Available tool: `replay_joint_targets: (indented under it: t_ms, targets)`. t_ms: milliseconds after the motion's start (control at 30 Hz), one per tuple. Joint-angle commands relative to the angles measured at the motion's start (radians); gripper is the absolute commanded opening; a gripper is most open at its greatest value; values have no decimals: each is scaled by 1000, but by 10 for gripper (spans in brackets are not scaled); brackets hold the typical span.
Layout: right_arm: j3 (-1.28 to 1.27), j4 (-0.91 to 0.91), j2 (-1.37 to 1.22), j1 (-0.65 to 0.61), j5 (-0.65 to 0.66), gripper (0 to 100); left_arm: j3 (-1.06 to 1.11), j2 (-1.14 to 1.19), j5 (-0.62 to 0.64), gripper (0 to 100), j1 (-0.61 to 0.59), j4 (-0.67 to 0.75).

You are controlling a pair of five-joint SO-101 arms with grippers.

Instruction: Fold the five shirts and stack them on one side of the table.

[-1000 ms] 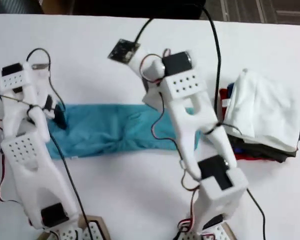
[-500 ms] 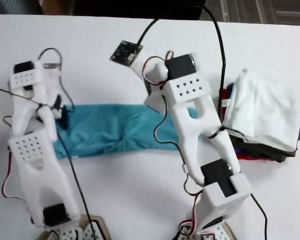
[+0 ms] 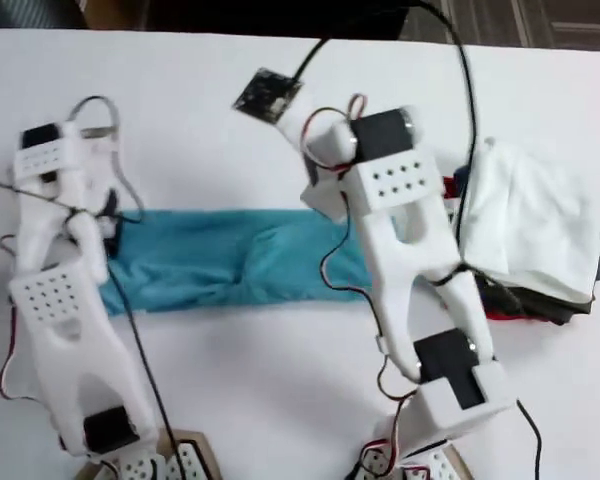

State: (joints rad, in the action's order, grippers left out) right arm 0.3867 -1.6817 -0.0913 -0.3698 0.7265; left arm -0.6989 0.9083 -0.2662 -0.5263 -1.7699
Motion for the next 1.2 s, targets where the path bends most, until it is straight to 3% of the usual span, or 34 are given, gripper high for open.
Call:
replay_joint_targets:
  t_ms: [0,233,400,600,867,1167]
  targets:
    - [0,-5,82,56,-8,22,-4,-123,11,25,-86,-15]
    - [-104,-8,157,177,-8,22,117,-384,49,25,25,-17]
    - [-224,-4,278,260,0,22,255,-597,109,25,219,-15]
    - [-319,-2,443,397,0,22,268,-786,175,25,439,-12]
    - [-485,-2,645,602,0,23,265,-766,236,25,763,-8]
    - [-681,-2,840,816,2,23,265,-658,232,25,925,78]
